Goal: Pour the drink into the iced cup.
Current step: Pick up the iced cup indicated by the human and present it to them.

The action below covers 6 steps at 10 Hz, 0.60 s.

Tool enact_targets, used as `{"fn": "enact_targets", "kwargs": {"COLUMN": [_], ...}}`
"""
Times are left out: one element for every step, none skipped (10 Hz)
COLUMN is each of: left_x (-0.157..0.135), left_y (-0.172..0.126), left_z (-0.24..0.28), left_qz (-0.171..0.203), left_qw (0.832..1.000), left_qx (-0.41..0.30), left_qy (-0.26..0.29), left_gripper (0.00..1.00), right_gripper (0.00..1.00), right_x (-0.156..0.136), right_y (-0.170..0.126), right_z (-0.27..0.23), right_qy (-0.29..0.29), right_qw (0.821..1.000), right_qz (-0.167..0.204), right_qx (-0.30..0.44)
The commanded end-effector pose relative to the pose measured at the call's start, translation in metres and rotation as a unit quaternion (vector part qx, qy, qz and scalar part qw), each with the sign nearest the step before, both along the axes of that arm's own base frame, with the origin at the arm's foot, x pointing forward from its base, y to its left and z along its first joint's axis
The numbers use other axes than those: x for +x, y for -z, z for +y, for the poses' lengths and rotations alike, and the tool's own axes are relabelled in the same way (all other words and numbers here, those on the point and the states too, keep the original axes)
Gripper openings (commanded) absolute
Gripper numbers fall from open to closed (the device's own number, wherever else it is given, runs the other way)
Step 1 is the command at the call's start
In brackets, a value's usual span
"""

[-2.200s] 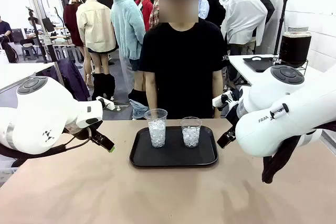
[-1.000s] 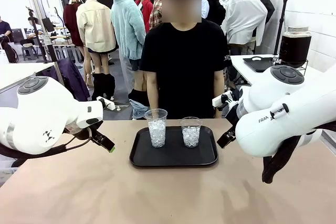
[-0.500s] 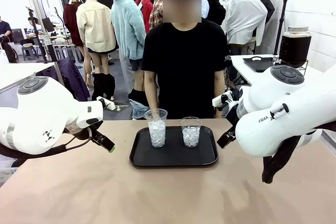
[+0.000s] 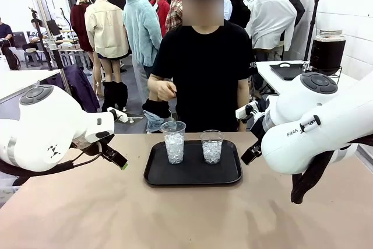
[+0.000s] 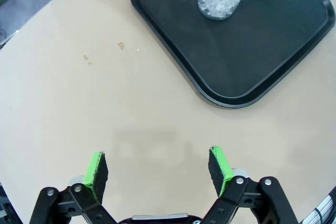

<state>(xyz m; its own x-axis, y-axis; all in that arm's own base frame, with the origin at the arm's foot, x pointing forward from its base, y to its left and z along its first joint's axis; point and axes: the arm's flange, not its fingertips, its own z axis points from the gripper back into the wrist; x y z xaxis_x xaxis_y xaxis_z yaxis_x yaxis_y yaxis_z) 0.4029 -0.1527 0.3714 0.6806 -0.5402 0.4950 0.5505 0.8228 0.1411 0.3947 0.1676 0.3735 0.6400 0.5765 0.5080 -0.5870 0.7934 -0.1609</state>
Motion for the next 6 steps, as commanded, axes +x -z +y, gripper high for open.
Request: {"fn": "enact_targets", "kwargs": {"left_x": [0.0005,0.0005,0.0005,0.0005,0.0005,0.0005], "left_y": [0.0000,0.0000,0.0000,0.0000,0.0000,0.0000], "left_z": [0.0013,0.0013,0.0013,0.0013,0.0013,0.0013], "left_qz": [0.000,0.000,0.000,0.000,0.000,0.000], "left_qw": [1.000,1.000,1.000,1.000,1.000,1.000], "left_qx": [-0.001,-0.001,-0.001,-0.001,-0.001,-0.001], "left_qy": [-0.002,-0.002,-0.002,-0.002,-0.002,-0.002], "left_gripper": [1.00,1.00,1.00,1.00,1.00,1.00], "right_gripper": [1.00,1.00,1.00,1.00,1.00,1.00], "right_x": [0.0000,0.0000,0.0000,0.0000,0.0000,0.0000], "right_y": [0.0000,0.0000,0.0000,0.0000,0.0000,0.0000], "right_z": [-0.0001,-0.0001,-0.0001,-0.0001,-0.0001,-0.0001], "right_qy": [0.000,0.000,0.000,0.000,0.000,0.000], "right_qw": [1.000,1.000,1.000,1.000,1.000,1.000], "right_qz": [0.000,0.000,0.000,0.000,0.000,0.000], "right_qx": [0.000,0.000,0.000,0.000,0.000,0.000]}}
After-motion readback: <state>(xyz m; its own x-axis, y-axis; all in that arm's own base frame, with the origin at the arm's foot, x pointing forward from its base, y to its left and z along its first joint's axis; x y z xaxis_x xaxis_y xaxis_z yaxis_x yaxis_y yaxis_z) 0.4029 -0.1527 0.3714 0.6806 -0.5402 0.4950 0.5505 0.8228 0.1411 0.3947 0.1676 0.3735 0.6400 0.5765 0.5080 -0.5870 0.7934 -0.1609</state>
